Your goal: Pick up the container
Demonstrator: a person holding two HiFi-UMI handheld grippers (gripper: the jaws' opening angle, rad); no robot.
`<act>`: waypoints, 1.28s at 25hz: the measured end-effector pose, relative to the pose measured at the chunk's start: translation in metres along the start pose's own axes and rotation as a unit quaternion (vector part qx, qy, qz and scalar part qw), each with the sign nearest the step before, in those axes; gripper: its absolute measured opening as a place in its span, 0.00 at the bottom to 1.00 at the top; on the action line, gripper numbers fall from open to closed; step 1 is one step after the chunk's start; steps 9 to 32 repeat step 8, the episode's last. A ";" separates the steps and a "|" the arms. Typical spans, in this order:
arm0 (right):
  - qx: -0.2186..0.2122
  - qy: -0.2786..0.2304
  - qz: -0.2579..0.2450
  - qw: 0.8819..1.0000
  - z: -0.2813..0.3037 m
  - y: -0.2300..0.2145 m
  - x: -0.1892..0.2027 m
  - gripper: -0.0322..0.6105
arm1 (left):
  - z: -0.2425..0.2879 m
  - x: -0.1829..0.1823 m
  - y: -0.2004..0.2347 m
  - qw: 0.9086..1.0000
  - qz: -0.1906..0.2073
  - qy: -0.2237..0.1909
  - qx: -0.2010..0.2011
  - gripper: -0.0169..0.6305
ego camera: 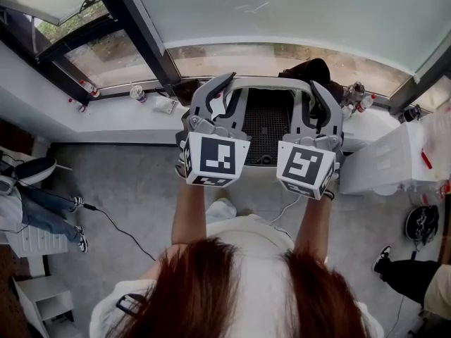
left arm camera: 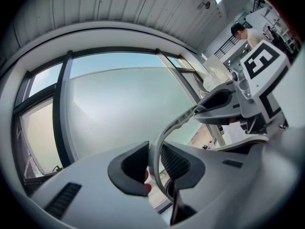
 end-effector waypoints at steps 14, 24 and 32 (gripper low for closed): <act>0.001 -0.003 -0.002 1.000 0.021 0.017 -0.004 0.16 | 0.009 0.014 0.020 1.000 -0.005 0.002 0.003 0.15; 0.001 -0.003 -0.002 1.000 0.021 0.017 -0.004 0.16 | 0.009 0.014 0.020 1.000 -0.005 0.002 0.003 0.15; 0.001 -0.003 -0.002 1.000 0.021 0.017 -0.004 0.16 | 0.009 0.014 0.020 1.000 -0.005 0.002 0.003 0.15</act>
Point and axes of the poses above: the fingertips, and each gripper's own axes: z forward along the fingers, y to its left, x out of its underside, the point moved 8 cm from there along -z, backward along the fingers, and after that the axes turned 11 degrees about x, right-handed, at the moved point
